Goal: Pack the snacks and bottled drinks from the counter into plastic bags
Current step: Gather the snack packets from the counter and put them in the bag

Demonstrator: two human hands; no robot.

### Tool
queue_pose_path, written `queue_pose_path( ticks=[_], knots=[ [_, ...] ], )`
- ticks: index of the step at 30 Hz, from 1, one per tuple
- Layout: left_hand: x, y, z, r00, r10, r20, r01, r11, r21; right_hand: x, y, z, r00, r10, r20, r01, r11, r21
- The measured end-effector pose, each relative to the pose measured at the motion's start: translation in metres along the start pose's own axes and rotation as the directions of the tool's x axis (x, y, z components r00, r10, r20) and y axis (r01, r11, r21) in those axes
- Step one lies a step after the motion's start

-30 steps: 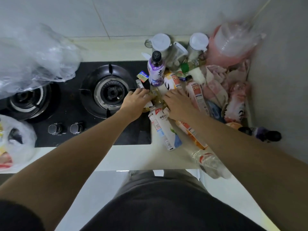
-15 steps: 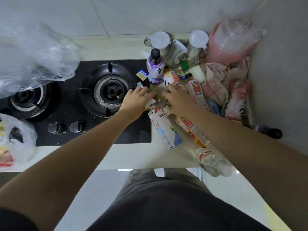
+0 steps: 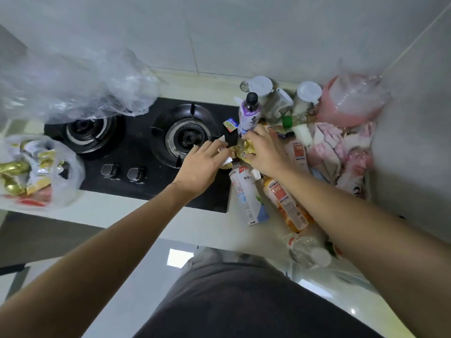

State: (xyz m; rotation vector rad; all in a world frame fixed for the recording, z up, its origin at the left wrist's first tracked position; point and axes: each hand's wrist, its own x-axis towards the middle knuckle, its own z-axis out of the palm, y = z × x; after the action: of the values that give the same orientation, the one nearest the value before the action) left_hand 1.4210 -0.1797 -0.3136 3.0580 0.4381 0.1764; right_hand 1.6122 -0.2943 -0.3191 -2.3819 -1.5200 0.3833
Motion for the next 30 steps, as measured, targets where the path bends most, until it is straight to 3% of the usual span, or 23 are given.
queue_pose_path(
  ticks=[7, 13, 20, 25, 30],
  knots=[
    [-0.077, -0.029, -0.032, 0.977, -0.212, -0.029, 0.213, 0.977, 0.025, 0.013, -0.067, -0.001, 0.992, -0.116, 0.041, 0.111, 0.988, 0.107],
    [-0.153, -0.082, -0.059, 0.910, -0.413, -0.019, 0.413, 0.910, -0.022, 0.027, -0.163, 0.020, 0.982, -0.177, 0.064, 0.161, 0.967, 0.199],
    [-0.250, -0.187, -0.062, 0.843, -0.538, -0.004, 0.536, 0.840, -0.087, 0.054, -0.291, 0.087, 0.972, -0.223, 0.075, 0.196, 0.944, 0.266],
    [-0.324, -0.281, -0.067, 0.833, -0.554, -0.021, 0.550, 0.831, -0.085, 0.084, -0.394, 0.140, 0.975, -0.221, 0.035, 0.198, 0.925, 0.323],
    [-0.380, -0.355, -0.076, 0.778, -0.627, -0.023, 0.616, 0.770, -0.166, 0.108, -0.483, 0.176, 0.980, -0.197, -0.013, 0.186, 0.903, 0.387]
  ],
)
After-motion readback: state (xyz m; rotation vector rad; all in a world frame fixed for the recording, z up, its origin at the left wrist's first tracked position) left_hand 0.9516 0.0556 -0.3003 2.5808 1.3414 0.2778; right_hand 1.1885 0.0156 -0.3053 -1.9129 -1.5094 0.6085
